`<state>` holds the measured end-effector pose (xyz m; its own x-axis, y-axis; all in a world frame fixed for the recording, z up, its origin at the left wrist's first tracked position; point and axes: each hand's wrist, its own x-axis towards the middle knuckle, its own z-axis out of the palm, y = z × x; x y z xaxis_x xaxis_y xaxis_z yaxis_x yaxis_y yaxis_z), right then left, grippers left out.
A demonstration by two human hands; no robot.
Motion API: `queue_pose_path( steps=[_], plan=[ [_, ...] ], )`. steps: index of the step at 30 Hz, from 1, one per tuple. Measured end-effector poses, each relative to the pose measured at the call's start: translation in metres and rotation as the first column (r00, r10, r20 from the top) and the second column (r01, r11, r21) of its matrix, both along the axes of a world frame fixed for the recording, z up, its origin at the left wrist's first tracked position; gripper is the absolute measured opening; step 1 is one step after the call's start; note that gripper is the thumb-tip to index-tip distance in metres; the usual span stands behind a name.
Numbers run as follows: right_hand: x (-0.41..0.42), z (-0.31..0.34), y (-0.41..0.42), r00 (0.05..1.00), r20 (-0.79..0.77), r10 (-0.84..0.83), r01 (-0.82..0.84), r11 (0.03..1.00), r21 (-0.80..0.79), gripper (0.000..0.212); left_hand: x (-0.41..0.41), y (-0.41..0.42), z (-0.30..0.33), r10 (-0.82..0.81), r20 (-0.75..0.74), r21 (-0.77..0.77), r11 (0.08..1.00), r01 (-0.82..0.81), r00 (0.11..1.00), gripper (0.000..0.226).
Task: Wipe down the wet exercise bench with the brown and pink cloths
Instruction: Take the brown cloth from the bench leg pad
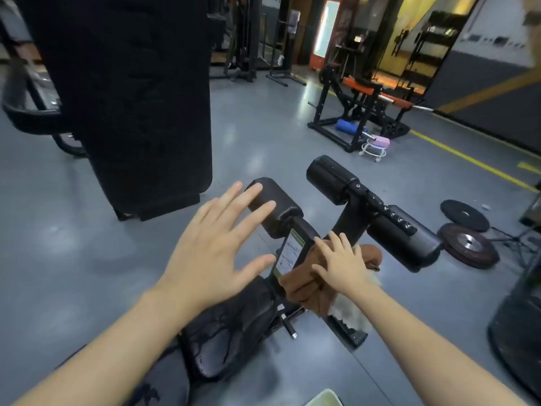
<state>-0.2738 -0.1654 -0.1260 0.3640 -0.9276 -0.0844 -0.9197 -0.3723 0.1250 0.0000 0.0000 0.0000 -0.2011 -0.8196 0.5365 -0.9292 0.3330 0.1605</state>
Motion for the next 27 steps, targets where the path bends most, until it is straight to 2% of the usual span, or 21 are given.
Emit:
queue_pose_path(
  steps=[4,7,10,13,15,17,19,21,24,27],
  plan=[
    [0.006,-0.031,-0.019,0.995,-0.089,-0.037,0.044,0.996,0.076,0.068,0.007,-0.001,-0.022,0.025,-0.033,-0.021,0.999,-0.026,0.999,0.071],
    [0.006,-0.050,-0.025,0.989,-0.145,0.004,-0.006,1.000,-0.019,0.053,0.011,0.000,-0.036,0.034,-0.047,-0.030,0.999,-0.036,0.998,0.070],
    [0.005,-0.055,-0.029,0.998,-0.027,0.054,-0.057,0.988,-0.144,0.032,0.016,0.004,-0.048,0.054,-0.060,-0.007,0.999,-0.054,0.997,0.070],
    [0.012,-0.041,-0.023,0.977,0.172,0.126,-0.063,0.942,-0.330,0.027,0.022,0.010,-0.061,0.051,-0.071,-0.003,0.999,-0.052,0.996,0.070],
    [0.025,-0.020,-0.009,0.935,0.260,0.239,-0.078,0.857,-0.510,0.026,0.026,0.015,-0.072,0.055,-0.094,0.011,0.998,-0.054,0.994,0.070],
    [0.046,0.002,0.013,0.873,0.280,0.400,-0.095,0.702,-0.706,0.024,0.030,0.019,-0.086,0.067,-0.165,0.037,0.997,-0.062,0.984,0.070],
    [0.072,0.022,0.036,0.803,0.273,0.530,-0.111,0.582,-0.805,0.024,0.035,0.023,-0.099,0.073,-0.275,0.059,0.997,-0.059,0.959,0.070],
    [0.098,0.027,0.055,0.752,0.263,0.605,-0.135,0.532,-0.836,0.024,0.043,0.024,-0.113,0.067,-0.366,0.059,0.997,-0.048,0.928,0.070],
    [0.139,0.016,0.084,0.680,0.296,0.670,-0.174,0.540,-0.823,0.024,0.061,0.028,-0.138,0.062,-0.415,0.041,0.998,-0.049,0.908,0.071],
    [0.175,-0.018,0.109,0.580,0.424,0.696,-0.232,0.639,-0.733,0.027,0.090,0.033,-0.173,0.081,-0.406,0.061,0.996,-0.061,0.910,0.066]
  ],
)
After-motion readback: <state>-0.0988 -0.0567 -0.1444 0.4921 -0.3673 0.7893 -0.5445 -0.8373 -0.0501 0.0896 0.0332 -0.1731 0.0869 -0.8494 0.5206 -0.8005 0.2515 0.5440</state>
